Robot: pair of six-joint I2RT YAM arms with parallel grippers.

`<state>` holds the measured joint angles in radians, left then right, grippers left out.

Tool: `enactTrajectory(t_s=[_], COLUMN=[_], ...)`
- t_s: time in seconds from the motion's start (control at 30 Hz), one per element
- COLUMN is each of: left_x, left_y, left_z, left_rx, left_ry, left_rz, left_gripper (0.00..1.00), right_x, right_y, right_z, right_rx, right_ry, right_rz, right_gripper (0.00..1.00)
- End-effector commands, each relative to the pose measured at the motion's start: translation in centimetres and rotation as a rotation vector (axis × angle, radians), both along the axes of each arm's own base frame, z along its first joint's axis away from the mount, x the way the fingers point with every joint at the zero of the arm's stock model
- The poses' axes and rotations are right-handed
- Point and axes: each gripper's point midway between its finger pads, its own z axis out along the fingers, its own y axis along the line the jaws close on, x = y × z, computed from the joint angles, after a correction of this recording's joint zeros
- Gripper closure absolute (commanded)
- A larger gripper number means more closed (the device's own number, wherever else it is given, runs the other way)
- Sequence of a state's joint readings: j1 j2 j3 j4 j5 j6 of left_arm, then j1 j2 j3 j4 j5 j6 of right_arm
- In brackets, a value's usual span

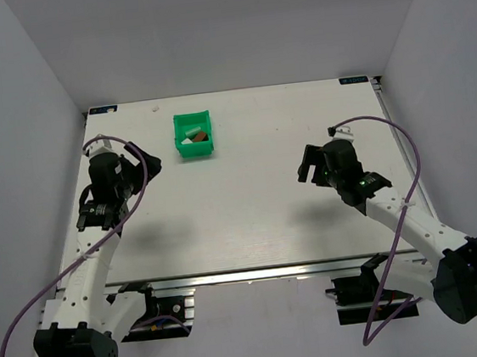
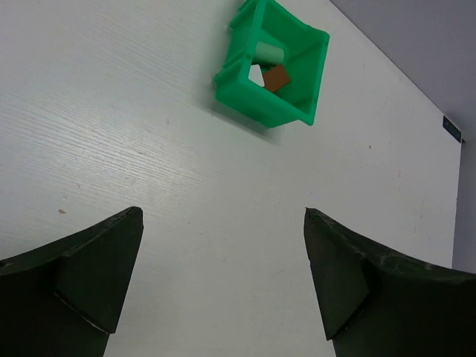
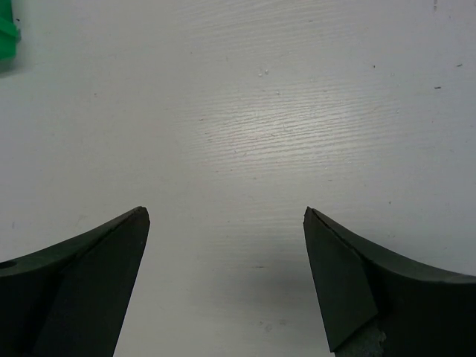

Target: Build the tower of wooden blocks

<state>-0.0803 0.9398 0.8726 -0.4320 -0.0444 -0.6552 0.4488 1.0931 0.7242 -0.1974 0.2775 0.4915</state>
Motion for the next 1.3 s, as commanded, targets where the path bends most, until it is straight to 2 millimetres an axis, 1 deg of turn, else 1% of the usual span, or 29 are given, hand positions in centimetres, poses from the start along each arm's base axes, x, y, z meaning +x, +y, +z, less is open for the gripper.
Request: enactTrajectory(t_s=[0.0,0.03,0.17,0.2,0.23,0.27,0.3,0.33,0.37,0.4,0.43,0.47,0.5,0.53,0.57,0.63,0.67,0.7,0.73,0.77,0.8,0.83,0.87,0.93,0.97,1.1,1.2,1.23,1.27], left_x=[0.8,1.2,3.5,4.6,5.7,6.4,7.6,9.0,9.8,10.6,12.0,13.4,14.3,15.5,17.0,18.7,19.7,20.9,21.5,22.3,23.2,23.6,24.0,24.9,25.0,25.5,25.7,26.0,26.1], left_y=[0.1,-0.1,-0.7,-0.8,-1.0,-1.6,-1.9,-2.1,-2.5,-2.8,-3.1,-3.3,-3.4,-3.4,-3.2,-3.5,-3.5,-3.7,-3.7,-3.8,-4.4,-4.6,-4.9,-5.6,-5.8,-7.0,-7.0,-6.7,-6.8], left_z=[0.8,1.2,0.8,-0.5,0.2,0.0,-1.7,-0.6,-0.7,-0.9,-2.4,-1.3,-1.5,-3.5,-2.5,-3.4,-6.0,-5.2,-6.0,-8.5,-8.0,-8.6,-10.4,-10.6,-11.4,-11.6,-12.2,-11.9,-11.8], left_rx=[0.009,0.011,0.046,0.055,0.06,0.061,0.069,0.074,0.088,0.1,0.108,0.124,0.136,0.144,0.162,0.184,0.202,0.212,0.218,0.235,0.236,0.241,0.237,0.23,0.234,0.25,0.309,0.328,0.335], left_ry=[-0.005,-0.017,-0.019,0.015,-0.005,0.003,0.05,0.024,0.027,0.032,0.06,0.032,0.036,0.076,0.052,0.064,0.112,0.089,0.108,0.153,0.138,0.145,0.173,0.155,0.163,0.122,0.141,0.141,0.143], left_rz=[-0.005,-0.019,-0.062,-0.072,-0.079,-0.116,-0.133,-0.147,-0.181,-0.201,-0.22,-0.238,-0.249,-0.252,-0.247,-0.269,-0.283,-0.296,-0.302,-0.322,-0.351,-0.368,-0.385,-0.406,-0.416,-0.446,-0.434,-0.408,-0.406], left_gripper=[0.02,0.02,0.02,0.02,0.02,0.02,0.02,0.02,0.02,0.02,0.02,0.02,0.02,0.02,0.02,0.02,0.02,0.04,0.07,0.09,0.13,0.15,0.15,0.21,0.22,0.31,0.45,0.59,0.65], right_x=[0.6,0.5,0.5,0.6,0.8,0.8,0.9,0.9,1.2,1.3,1.5,1.7,1.9,1.9,2.1,2.2,2.2,2.3,2.4,2.5,2.6,2.8,2.9,3.1,3.2,3.5,3.8,3.8,3.9], right_y=[0.4,0.4,1.0,1.2,1.3,1.6,2.0,2.2,2.4,2.4,2.3,2.1,2.1,1.9,1.9,1.7,1.6,1.2,1.1,0.9,0.6,0.6,0.4,0.5,0.4,0.2,-0.2,-0.2,-0.3], right_z=[1.2,1.1,0.6,0.2,0.0,0.0,-0.3,-0.2,0.3,0.4,0.5,0.8,1.1,1.1,1.3,1.4,1.3,1.3,1.3,1.3,1.2,1.3,1.2,1.0,0.6,-0.1,-0.5,-0.8,-0.7], right_rx=[0.008,0.004,0.008,0.01,0.015,0.021,0.02,0.02,0.022,0.014,0.008,0.001,-0.002,-0.01,-0.013,-0.024,-0.033,-0.046,-0.055,-0.068,-0.082,-0.087,-0.098,-0.106,-0.118,-0.152,-0.182,-0.19,-0.194], right_ry=[-0.028,-0.025,-0.017,-0.009,-0.012,-0.009,0.005,0.009,0.002,0.005,0.001,-0.009,-0.02,-0.023,-0.03,-0.033,-0.028,-0.029,-0.032,-0.028,-0.028,-0.031,-0.029,-0.026,-0.016,0.006,0.022,0.034,0.036], right_rz=[0.014,0.02,0.051,0.061,0.066,0.076,0.1,0.11,0.118,0.115,0.114,0.107,0.102,0.099,0.099,0.094,0.091,0.076,0.073,0.068,0.056,0.056,0.054,0.056,0.055,0.052,0.043,0.04,0.034], right_gripper=[0.11,0.11,0.11,0.11,0.1,0.11,0.11,0.11,0.11,0.11,0.11,0.11,0.11,0.11,0.11,0.11,0.11,0.11,0.11,0.11,0.11,0.11,0.11,0.11,0.11,0.11,0.11,0.11,0.11])
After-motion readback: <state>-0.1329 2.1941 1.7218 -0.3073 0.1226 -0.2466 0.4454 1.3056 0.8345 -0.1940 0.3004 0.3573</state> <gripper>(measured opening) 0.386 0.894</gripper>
